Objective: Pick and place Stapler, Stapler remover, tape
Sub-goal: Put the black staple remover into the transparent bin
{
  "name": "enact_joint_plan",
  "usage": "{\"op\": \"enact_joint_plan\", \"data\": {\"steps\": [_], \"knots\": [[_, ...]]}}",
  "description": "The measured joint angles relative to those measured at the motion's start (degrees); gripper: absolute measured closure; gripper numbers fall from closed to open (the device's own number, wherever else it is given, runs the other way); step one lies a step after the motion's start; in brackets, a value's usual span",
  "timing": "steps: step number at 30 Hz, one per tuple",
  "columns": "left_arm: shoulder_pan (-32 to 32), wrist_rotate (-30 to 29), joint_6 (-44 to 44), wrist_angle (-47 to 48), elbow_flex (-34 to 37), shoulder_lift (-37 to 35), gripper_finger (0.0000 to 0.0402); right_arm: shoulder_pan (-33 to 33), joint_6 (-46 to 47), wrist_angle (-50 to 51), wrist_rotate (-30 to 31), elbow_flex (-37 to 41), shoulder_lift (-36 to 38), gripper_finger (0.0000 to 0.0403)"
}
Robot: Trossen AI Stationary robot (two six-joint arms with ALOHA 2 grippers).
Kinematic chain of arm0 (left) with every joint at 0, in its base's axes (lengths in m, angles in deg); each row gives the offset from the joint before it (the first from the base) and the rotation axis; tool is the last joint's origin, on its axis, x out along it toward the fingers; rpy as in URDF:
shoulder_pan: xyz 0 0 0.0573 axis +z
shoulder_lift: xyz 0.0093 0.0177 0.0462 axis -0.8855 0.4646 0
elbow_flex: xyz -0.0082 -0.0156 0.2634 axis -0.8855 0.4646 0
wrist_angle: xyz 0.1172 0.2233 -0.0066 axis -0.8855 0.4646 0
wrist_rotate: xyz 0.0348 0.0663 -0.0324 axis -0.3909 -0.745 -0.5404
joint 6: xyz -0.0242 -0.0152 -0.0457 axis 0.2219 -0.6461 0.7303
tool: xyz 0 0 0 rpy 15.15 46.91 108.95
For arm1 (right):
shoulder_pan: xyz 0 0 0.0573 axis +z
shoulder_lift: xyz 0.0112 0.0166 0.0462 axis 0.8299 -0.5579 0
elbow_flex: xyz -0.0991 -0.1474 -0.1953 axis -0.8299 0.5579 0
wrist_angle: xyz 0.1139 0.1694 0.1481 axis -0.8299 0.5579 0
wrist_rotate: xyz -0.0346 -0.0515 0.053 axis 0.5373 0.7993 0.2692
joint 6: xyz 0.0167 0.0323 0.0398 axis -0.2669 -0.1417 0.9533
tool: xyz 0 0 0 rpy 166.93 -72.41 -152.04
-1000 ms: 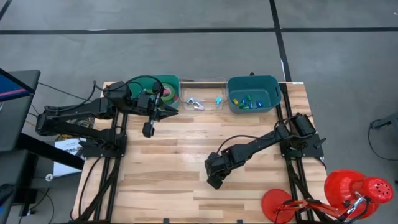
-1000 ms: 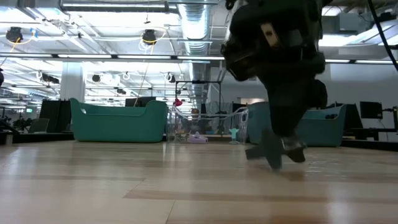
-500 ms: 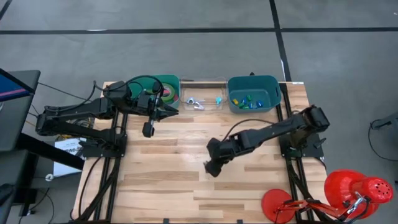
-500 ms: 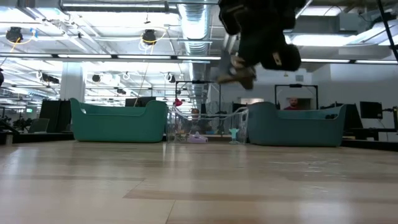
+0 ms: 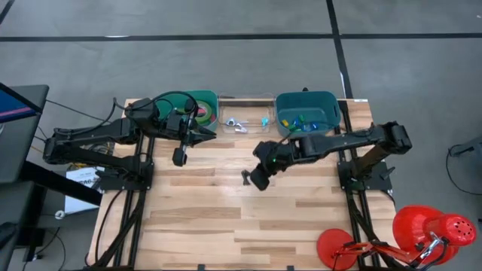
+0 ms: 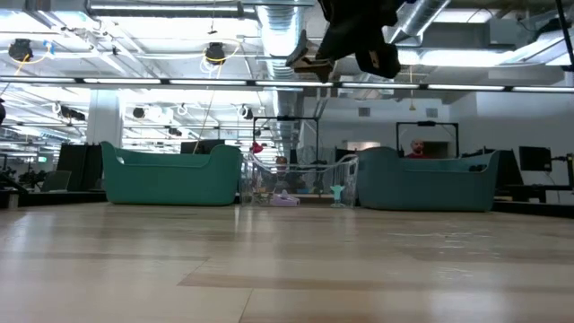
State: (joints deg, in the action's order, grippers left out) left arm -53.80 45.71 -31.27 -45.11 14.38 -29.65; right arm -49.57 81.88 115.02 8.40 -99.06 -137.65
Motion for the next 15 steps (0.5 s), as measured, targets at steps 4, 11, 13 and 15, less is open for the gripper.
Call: {"op": "enact_joint_plan", "data": {"steps": [4, 11, 13, 15], "knots": [[0.0, 0.0, 0.0, 0.0, 0.0, 0.0, 0.0380, -3.4, -3.4, -0.6, -0.2, 0.0, 1.3, 0.0403], [0.0, 0.0, 0.0, 0.0, 0.0, 0.0, 0.0380, -10.0, -9.8, -1.1, -0.4, 0.0, 3.2, 0.0403], [0.0, 0.0, 0.0, 0.0, 0.0, 0.0, 0.0380, -11.9, -11.2, -1.2, -0.4, 0.0, 3.1, 0.0403], [0.0, 0.0, 0.0, 0.0, 0.0, 0.0, 0.0380, -13.5, -12.2, -1.3, -0.4, 0.0, 3.1, 0.0403]]}}
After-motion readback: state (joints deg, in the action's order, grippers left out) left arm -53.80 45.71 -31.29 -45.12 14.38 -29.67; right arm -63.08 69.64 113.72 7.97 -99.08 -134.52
